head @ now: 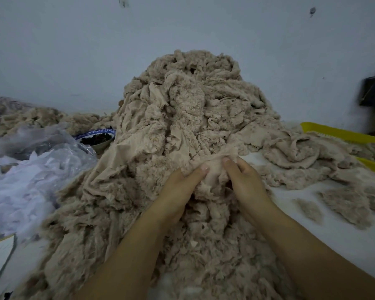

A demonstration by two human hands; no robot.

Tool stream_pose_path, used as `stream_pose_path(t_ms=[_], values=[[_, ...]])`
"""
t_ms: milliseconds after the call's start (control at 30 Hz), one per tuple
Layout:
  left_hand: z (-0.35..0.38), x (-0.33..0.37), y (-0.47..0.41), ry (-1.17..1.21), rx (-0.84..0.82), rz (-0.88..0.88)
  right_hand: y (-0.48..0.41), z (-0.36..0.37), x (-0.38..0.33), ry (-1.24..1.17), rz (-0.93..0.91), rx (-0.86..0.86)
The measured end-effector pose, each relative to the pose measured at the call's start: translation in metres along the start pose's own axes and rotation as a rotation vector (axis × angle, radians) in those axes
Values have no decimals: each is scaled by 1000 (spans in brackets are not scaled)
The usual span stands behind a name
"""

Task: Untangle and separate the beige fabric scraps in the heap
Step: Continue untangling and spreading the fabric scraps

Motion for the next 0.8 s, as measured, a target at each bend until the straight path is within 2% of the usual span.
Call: stream_pose_path(t_ms=[133,267,367,500,533,600,700,800], values=[[-1,2,1,15,43,-33,1,1,-1,-11,-28,-59],[6,0,4,-22,-49,-65,0,4,0,-15,-75,-97],[8,1,3,21,-66,-61,1,6,1,-86,-52,-27],[13,5,8,52,-192,-33,-11,-10,8,-329,132,144],[13,6,8,70,-181,-31,-15,-20,8,-270,125,187],[5,11,5,133,-30,-37,-21,-32,8,-90,77,195],[-13,9,-3,378,180,-128,-18,-19,11,49,75,36],[-19,6,-6,497,205,-149,-5,-4,8,128,-76,-48]])
Point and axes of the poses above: each hand's wrist, its own y-axis away from the middle knuckle, its own z-axis out of the palm, x = y × z, the point moved 3 cm from there along -y, towards the middle knuckle, and after that the axes turned 7 degrees about -z, right-handed, at the moved point
